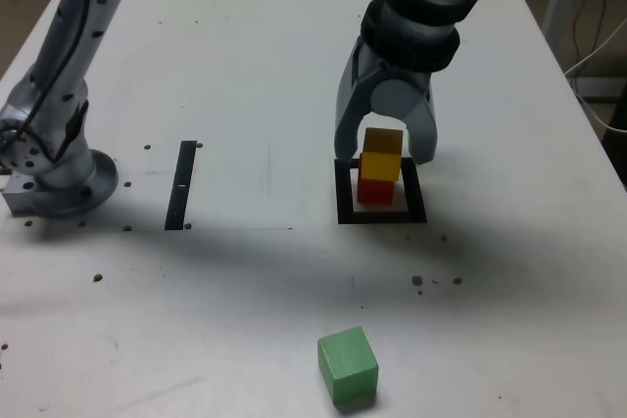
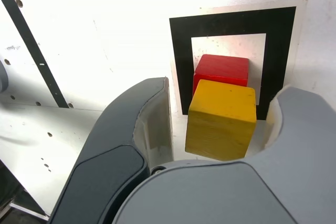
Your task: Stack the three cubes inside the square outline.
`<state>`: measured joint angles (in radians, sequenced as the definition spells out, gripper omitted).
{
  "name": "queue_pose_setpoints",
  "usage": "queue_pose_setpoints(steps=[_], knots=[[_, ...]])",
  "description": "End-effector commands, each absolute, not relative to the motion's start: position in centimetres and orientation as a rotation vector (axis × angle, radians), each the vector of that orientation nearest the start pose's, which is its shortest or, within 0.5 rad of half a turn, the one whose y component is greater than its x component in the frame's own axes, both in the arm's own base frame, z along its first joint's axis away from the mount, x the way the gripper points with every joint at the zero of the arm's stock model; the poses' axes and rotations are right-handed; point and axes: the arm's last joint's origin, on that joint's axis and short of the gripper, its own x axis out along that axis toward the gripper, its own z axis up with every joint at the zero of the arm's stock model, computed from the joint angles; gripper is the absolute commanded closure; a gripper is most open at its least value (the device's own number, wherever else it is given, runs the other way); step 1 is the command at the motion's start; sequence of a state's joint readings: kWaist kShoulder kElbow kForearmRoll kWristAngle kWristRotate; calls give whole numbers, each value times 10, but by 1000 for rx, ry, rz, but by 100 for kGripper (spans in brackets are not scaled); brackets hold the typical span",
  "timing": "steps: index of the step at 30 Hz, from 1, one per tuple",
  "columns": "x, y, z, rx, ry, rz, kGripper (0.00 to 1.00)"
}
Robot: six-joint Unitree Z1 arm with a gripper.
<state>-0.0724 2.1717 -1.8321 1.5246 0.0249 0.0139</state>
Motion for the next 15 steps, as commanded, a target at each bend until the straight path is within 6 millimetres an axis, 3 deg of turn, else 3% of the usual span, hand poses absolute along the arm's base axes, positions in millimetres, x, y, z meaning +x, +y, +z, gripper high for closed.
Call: queue_pose_setpoints(steps=[1,15], knots=[[387,-26,258,102,1867,-45,1],[361,-32,292,175,1801,-29,0]])
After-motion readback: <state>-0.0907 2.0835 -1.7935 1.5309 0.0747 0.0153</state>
